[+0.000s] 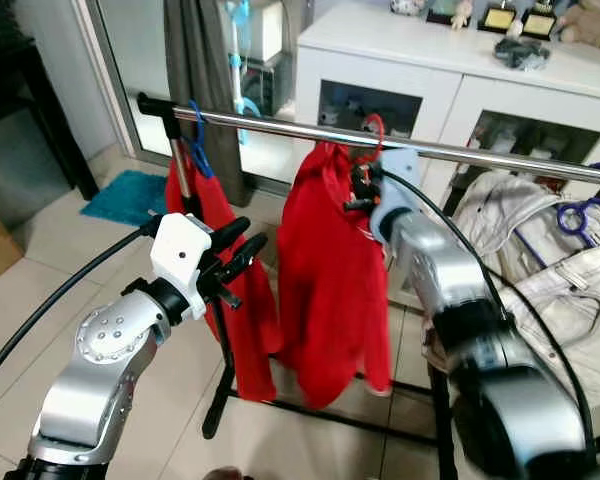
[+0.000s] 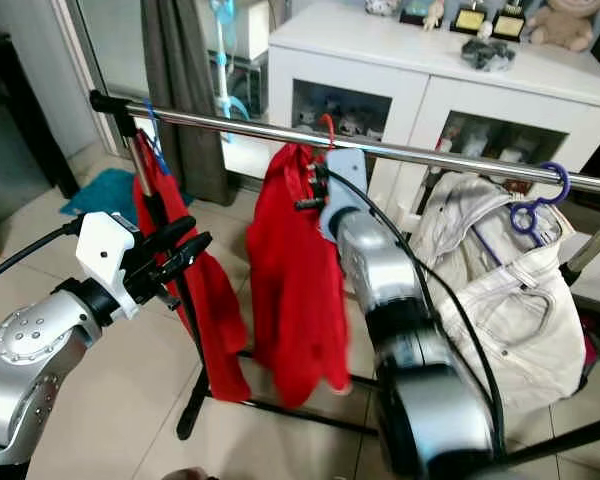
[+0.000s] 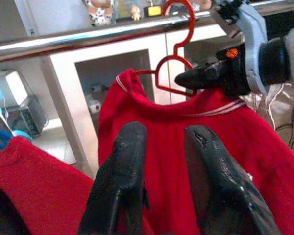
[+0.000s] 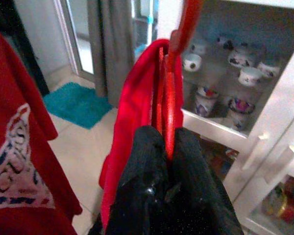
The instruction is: Hang hanger
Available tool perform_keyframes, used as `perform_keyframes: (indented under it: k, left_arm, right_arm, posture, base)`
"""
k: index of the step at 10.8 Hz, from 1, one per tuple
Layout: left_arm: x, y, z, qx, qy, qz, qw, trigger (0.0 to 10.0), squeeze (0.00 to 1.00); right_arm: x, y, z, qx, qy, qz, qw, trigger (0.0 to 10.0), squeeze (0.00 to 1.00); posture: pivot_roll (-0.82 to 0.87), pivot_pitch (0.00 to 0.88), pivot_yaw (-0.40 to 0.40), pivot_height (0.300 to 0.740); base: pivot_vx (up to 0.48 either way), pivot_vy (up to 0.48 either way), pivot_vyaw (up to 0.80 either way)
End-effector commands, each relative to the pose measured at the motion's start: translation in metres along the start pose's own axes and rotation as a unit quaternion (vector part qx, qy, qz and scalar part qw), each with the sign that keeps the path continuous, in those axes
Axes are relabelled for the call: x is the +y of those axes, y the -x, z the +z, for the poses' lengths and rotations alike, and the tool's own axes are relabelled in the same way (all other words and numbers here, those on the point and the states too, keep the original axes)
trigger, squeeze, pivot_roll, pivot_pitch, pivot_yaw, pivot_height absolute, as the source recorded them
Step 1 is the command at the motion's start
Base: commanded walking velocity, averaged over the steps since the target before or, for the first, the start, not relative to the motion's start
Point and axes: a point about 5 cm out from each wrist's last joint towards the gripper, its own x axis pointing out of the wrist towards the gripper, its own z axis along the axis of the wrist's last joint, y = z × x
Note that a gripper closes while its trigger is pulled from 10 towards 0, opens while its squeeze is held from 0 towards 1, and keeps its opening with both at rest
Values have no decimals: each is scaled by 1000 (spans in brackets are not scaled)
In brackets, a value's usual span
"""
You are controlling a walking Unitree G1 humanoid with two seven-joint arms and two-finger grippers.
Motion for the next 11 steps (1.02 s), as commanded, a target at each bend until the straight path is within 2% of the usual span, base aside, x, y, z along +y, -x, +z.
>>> perform_keyframes:
  k: [1, 3, 5, 6, 7, 8, 9, 10, 11]
  left_arm:
    - [-1, 2, 4, -2, -8, -8, 1000, 10000, 0]
    - [-2, 2, 3, 2, -7, -11, 1000, 10000, 0]
    - [-4, 5, 1, 8, -4, -14, 1000, 10000, 0]
    - [-5, 5, 0, 11, -3, -15, 1000, 10000, 0]
    - [-5, 5, -1, 11, -3, -16, 1000, 10000, 0]
    - [-6, 3, -2, 12, -3, -17, 1000, 10000, 0]
    - [-5, 1, -2, 11, -3, -16, 1000, 10000, 0]
    - [-4, -1, -2, 6, -4, -7, 1000, 10000, 0]
    - [1, -6, -5, 9, 15, 27, 999, 10000, 0]
  right_arm:
    - [-7, -3, 15, -20, -6, -19, 1000, 10000, 0]
    - [-7, -9, 15, 9, -7, -31, 999, 10000, 0]
    - [-3, -11, 1, 47, 8, -15, 999, 10000, 0]
    - [-6, -10, -6, 53, 6, -11, 998, 10000, 0]
    - [-9, -8, -9, 53, 6, -12, 999, 10000, 259]
    - [-15, -4, -8, 26, -8, -14, 1000, 10000, 839]
    - [-17, -1, -1, -14, -18, -6, 1000, 10000, 1000]
    - [-18, 4, 5, -56, -38, 7, 998, 10000, 1000]
    - [-17, 19, 13, -132, -41, 48, 989, 10000, 1000]
  posture:
    - [101, 0, -26, 740]
    - [106, 0, -32, 740]
    - [109, 0, -40, 740]
    - [109, 0, -40, 740]
    - [104, 0, -38, 740]
    - [97, 0, -31, 740]
    - [93, 0, -25, 740]
    - [88, 0, -19, 740]
    - [79, 0, -12, 740]
  base:
    - [0, 0, 0]
    - [0, 0, 0]
    - [0, 0, 0]
    - [0, 0, 0]
    - [0, 0, 0]
    - [0, 0, 0]
    - [0, 0, 0]
    - [0, 0, 0]
    - [0, 0, 0]
